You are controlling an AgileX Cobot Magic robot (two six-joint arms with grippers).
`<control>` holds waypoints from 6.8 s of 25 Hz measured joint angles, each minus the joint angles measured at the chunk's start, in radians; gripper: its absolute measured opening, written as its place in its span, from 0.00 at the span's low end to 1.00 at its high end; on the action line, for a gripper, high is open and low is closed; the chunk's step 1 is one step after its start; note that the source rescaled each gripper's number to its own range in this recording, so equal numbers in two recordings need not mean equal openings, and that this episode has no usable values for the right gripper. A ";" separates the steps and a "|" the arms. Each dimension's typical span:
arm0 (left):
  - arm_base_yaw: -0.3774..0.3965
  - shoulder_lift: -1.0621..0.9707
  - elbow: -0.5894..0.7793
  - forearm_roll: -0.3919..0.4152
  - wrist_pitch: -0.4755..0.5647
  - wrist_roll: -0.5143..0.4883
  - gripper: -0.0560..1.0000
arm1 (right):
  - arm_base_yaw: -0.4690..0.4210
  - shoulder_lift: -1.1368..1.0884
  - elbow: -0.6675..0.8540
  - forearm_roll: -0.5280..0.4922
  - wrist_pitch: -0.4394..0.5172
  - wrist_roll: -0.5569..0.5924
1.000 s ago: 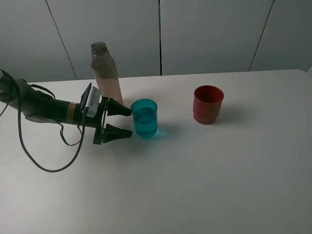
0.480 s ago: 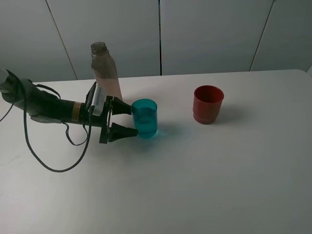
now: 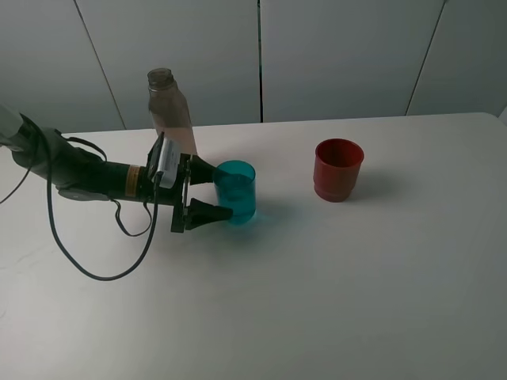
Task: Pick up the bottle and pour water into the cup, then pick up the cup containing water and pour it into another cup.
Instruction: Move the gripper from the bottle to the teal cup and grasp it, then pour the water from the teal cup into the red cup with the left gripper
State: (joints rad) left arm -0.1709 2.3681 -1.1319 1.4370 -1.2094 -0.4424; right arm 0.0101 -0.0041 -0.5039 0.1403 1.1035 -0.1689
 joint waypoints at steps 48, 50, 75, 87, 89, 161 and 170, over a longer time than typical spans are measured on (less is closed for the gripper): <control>-0.105 0.071 -0.044 -0.196 0.051 0.030 1.00 | 0.000 0.000 0.000 0.000 0.000 0.000; -0.107 0.071 -0.049 -0.200 0.049 0.030 1.00 | 0.000 0.000 0.000 0.000 0.000 0.000; -0.131 0.079 -0.051 -0.245 0.049 0.080 0.34 | 0.000 0.000 0.000 0.000 0.000 0.000; -0.132 0.079 -0.051 -0.252 0.041 0.099 0.11 | 0.000 0.000 0.000 0.000 0.000 0.000; -0.132 0.079 -0.051 -0.252 0.041 0.103 0.11 | 0.000 0.000 0.000 0.000 0.000 0.000; -0.354 -0.034 -0.506 -0.450 0.662 0.106 0.11 | 0.000 0.000 0.000 0.000 0.000 0.000; -0.383 -0.034 -0.506 -0.598 0.706 0.338 0.11 | 0.000 0.000 0.000 0.000 0.000 0.000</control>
State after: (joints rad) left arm -0.5542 2.3343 -1.6379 0.8387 -0.5038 -0.1041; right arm 0.0101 -0.0041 -0.5039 0.1406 1.1035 -0.1689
